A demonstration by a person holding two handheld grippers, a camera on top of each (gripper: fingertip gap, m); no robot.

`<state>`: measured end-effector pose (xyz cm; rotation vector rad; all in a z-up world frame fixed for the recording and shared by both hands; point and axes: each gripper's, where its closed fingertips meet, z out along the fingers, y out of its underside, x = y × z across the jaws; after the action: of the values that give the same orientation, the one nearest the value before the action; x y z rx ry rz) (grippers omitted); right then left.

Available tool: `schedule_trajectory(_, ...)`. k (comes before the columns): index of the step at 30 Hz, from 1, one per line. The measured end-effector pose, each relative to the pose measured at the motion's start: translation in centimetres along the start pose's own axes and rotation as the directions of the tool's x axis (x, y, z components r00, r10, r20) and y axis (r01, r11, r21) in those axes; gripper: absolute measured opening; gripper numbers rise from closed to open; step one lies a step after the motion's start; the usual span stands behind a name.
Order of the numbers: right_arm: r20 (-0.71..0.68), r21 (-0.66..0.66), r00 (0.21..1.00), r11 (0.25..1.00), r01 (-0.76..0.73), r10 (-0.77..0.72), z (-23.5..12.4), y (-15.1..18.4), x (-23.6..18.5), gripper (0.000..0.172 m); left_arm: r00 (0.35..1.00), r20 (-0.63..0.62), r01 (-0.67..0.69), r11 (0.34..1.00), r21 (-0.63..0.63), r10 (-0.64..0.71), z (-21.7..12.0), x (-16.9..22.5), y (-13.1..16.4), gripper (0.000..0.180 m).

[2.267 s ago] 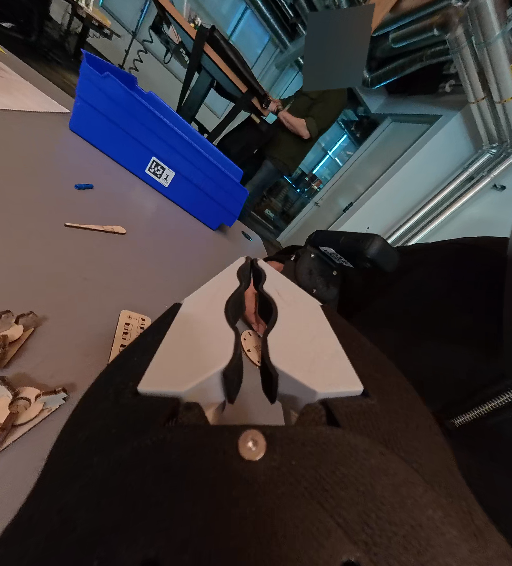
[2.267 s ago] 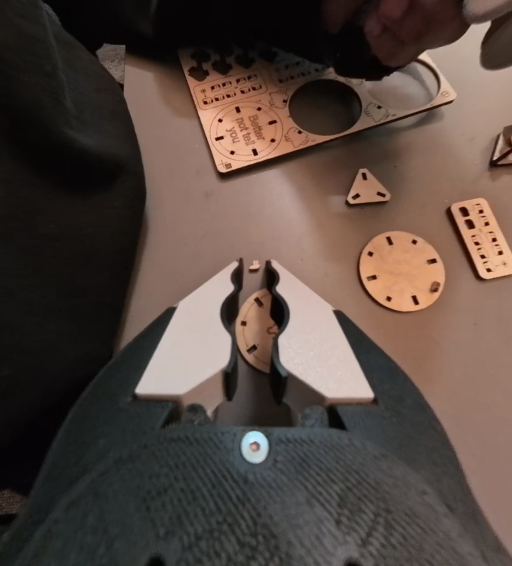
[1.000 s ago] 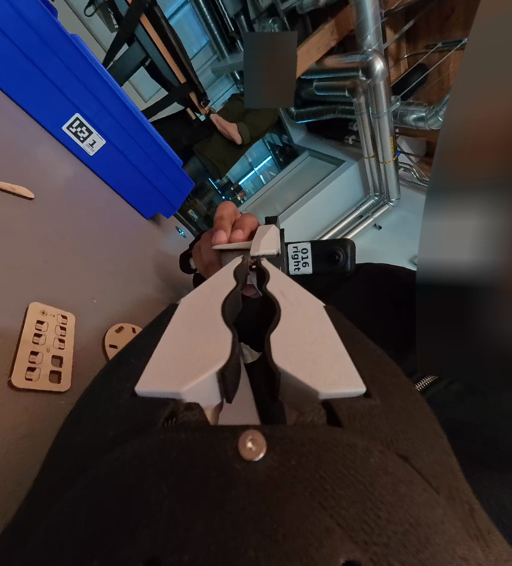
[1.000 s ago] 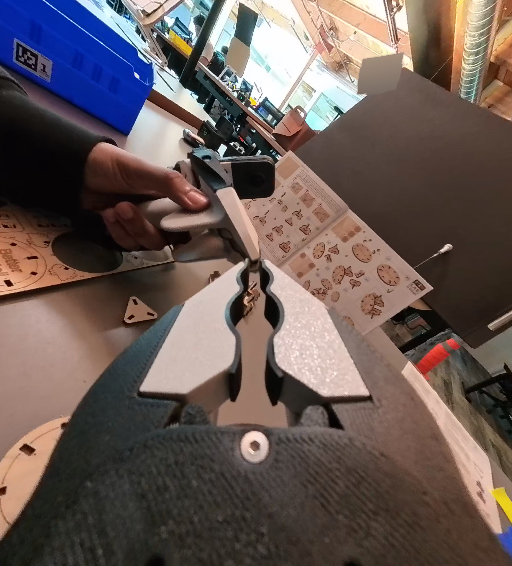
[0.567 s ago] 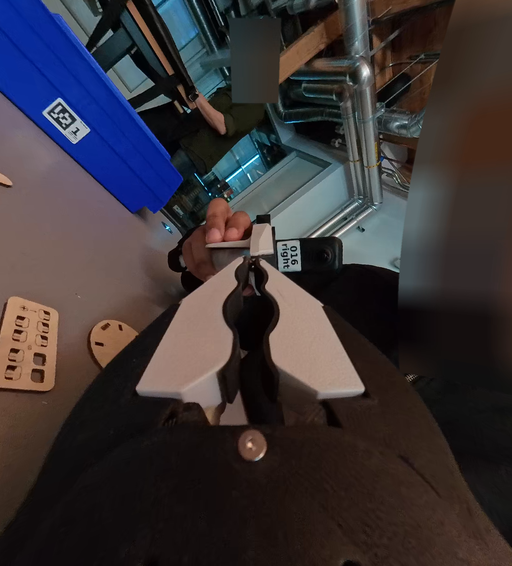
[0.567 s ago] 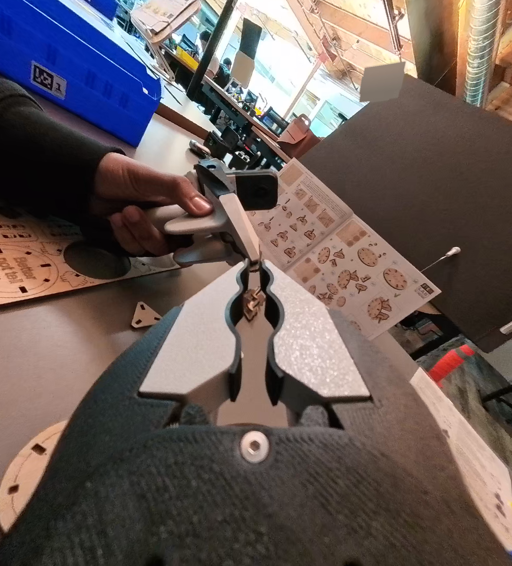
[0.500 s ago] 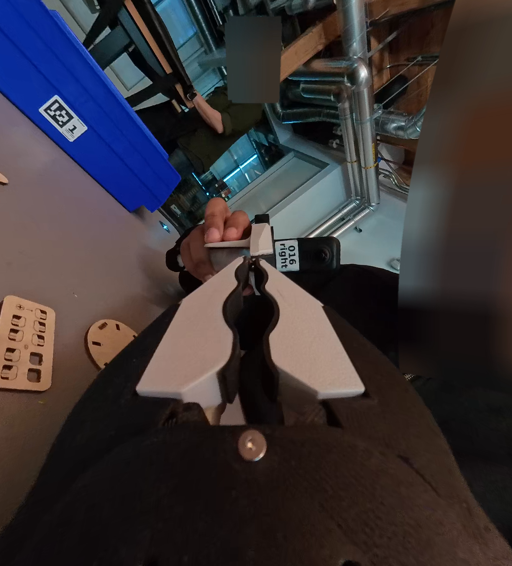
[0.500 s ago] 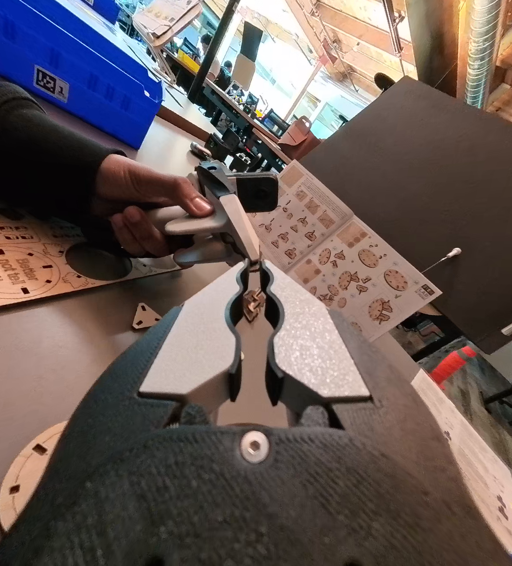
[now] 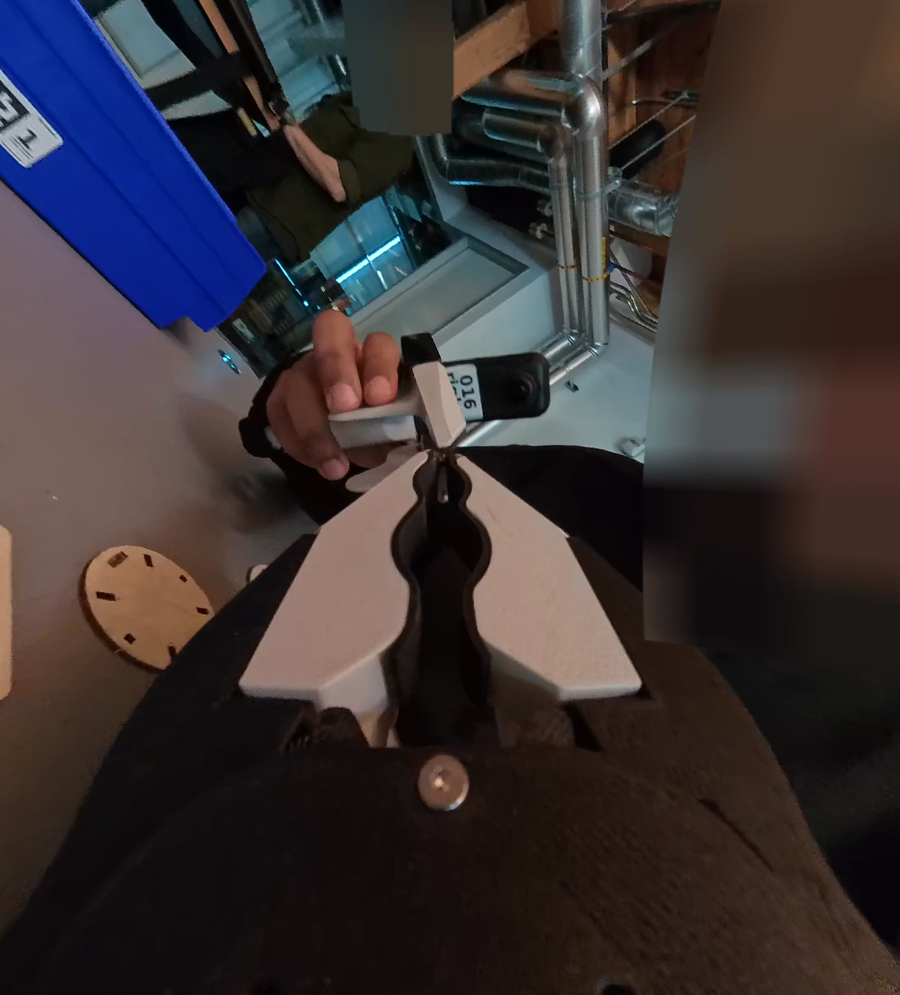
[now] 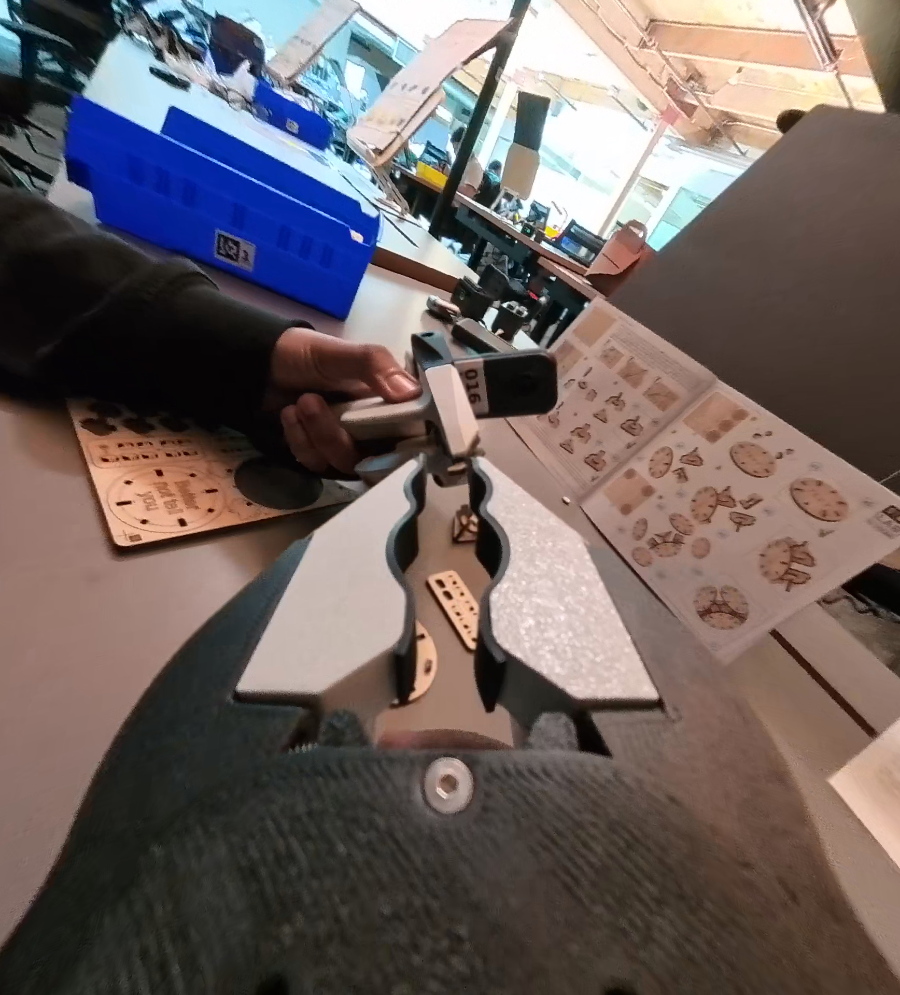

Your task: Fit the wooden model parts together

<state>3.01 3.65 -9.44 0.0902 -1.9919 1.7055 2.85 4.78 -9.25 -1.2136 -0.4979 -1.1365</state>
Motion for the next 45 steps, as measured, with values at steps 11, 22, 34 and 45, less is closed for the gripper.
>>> schedule_trajectory(11, 0.044, -0.007, 0.998, 0.999, 0.047, -0.047, -0.3, 0.3, -0.4, 0.010, 0.998, -0.037, 0.057, 0.998, -0.029, -0.058, 0.2, -0.1, 0.6, 0.001)
schedule_trajectory(22, -0.025, -0.044, 0.999, 0.999, 0.022, -0.023, -0.8, 0.6, 0.9, 0.005, 0.989, 0.126, -0.065, 0.996, -0.065, 0.073, 0.2, -1.6, 0.7, 0.010)
schedule_trajectory(34, 0.102, -0.688, 0.915, 0.692, -0.218, 0.390, -3.1, 10.0, -2.6, 0.005, 0.531, 0.627, -0.164, 0.795, -0.584, 0.570, -3.3, -10.0, 3.6, 0.000)
schedule_trajectory(45, 0.143, -0.888, 0.888, 0.452, -0.080, 0.438, -3.3, 11.1, -3.8, 0.004, 0.554, 0.680, -0.051, 0.834, -0.549, 0.481, -2.9, -10.7, 5.2, 0.000)
